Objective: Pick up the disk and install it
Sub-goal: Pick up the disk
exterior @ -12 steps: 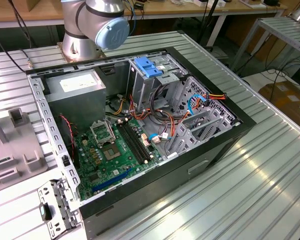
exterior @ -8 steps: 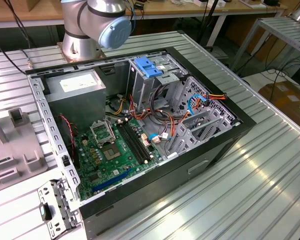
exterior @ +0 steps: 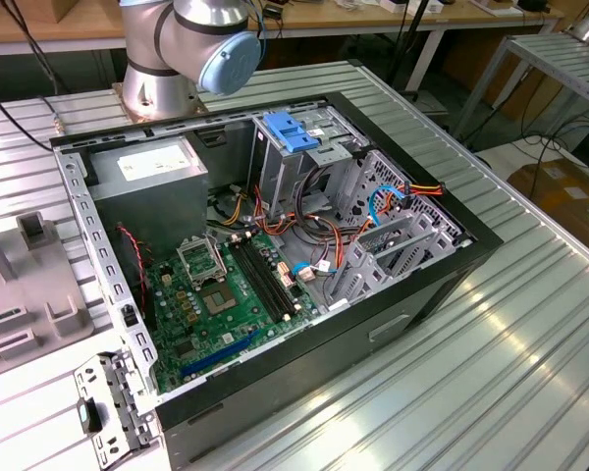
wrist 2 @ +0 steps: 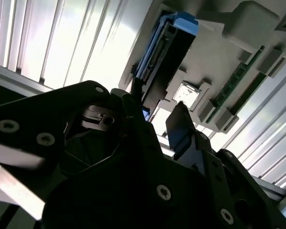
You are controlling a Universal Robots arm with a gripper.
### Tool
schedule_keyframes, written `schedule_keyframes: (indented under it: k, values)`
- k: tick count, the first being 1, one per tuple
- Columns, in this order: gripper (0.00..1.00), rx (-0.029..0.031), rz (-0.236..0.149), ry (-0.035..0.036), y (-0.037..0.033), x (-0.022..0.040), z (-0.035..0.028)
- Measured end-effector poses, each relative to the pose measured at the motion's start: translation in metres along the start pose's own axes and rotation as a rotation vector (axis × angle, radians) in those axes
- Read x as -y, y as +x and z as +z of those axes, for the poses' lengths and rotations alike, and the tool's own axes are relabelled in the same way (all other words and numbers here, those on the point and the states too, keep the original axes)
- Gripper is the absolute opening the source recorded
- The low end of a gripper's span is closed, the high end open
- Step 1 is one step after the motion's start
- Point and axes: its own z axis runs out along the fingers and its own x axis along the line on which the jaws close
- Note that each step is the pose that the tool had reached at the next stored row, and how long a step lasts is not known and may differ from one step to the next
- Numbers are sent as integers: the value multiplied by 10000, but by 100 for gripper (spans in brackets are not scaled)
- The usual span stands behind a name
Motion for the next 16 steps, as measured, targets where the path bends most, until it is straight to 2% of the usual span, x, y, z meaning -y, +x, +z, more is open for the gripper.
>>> schedule_keyframes:
  k: [3,10,16]
  values:
    - [48,8,-558,-13,-1,-2,37]
    - [48,17,-568,-14,-43,-56,114]
    - [48,18,-571,-14,-43,-60,244]
